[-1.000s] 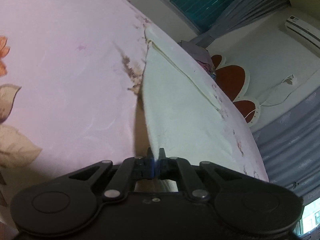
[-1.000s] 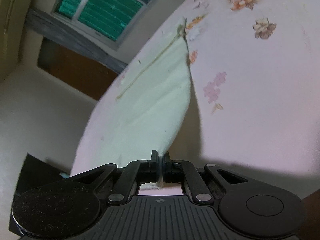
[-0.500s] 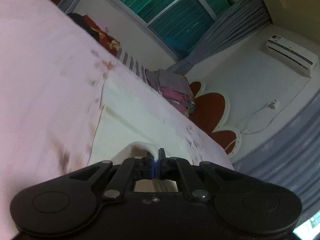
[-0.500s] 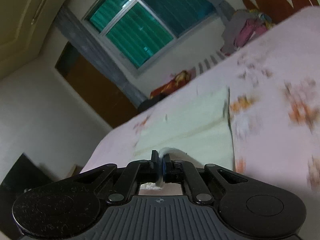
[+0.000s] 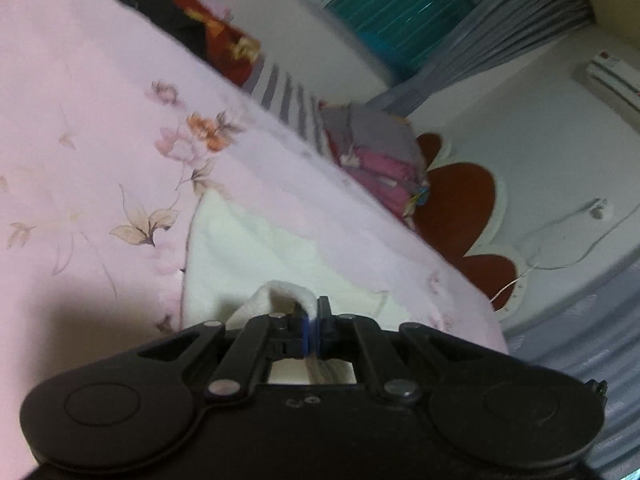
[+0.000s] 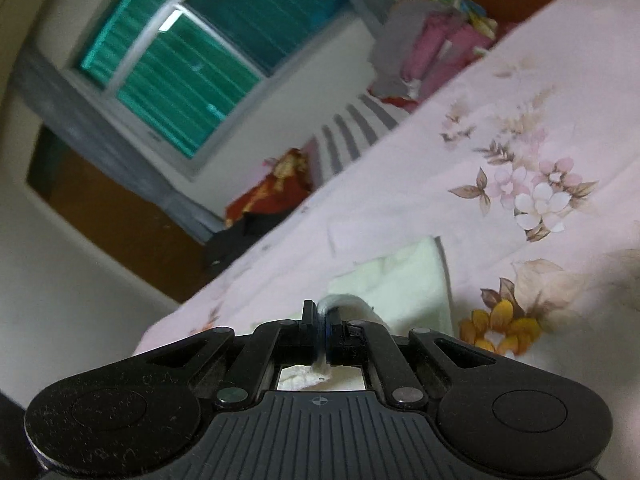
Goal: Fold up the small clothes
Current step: 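Fold the hem over toward the collar with both tools and release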
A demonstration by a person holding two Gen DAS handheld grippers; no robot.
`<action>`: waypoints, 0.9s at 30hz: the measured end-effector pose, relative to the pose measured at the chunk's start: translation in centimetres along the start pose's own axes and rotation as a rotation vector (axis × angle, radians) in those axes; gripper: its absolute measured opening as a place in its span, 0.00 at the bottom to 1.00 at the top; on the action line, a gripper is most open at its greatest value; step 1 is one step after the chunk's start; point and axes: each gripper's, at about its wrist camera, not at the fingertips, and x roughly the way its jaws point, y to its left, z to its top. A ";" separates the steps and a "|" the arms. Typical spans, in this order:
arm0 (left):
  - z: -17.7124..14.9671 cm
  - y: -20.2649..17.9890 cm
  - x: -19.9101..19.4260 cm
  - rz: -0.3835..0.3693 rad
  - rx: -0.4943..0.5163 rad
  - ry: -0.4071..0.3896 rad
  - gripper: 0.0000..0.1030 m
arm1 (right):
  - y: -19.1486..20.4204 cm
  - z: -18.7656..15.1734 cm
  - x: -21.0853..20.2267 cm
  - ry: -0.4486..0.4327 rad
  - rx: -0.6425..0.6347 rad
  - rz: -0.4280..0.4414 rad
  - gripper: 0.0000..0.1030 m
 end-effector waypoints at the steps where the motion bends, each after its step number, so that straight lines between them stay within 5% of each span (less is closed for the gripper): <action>1: 0.3 0.5 0.9 0.006 -0.011 0.014 0.03 | -0.5 0.4 1.2 0.007 0.011 -0.010 0.02; 6: 1.9 1.6 4.1 0.000 -0.010 0.033 0.09 | -2.2 1.4 5.2 0.040 0.051 -0.054 0.02; 8: 2.2 1.6 4.3 0.013 0.010 0.001 0.38 | -2.5 1.7 6.5 0.037 0.024 -0.045 0.03; 10: 2.5 1.6 4.3 0.015 0.021 -0.031 0.52 | -2.3 2.1 7.1 0.027 -0.010 -0.106 0.09; 12: 2.8 1.5 4.6 0.036 0.058 -0.027 0.52 | -2.3 2.1 7.1 -0.019 -0.044 -0.162 0.76; 13: 2.9 1.4 4.7 0.051 0.085 -0.019 0.52 | -2.2 1.9 6.6 -0.061 -0.074 -0.160 0.77; 16: 3.0 1.1 5.5 0.101 0.175 0.020 0.47 | -2.9 1.9 6.8 -0.034 -0.098 -0.149 0.77; 18: 3.1 0.8 6.6 0.138 0.240 0.057 0.39 | -3.2 1.8 7.4 0.002 -0.118 -0.162 0.60; 25: 2.8 -0.3 8.8 0.183 0.407 0.133 0.03 | -2.6 0.2 10.8 0.118 -0.286 -0.244 0.46; 27: 2.6 -0.5 8.4 0.182 0.418 0.106 0.02 | -1.8 -0.2 11.4 0.141 -0.362 -0.268 0.08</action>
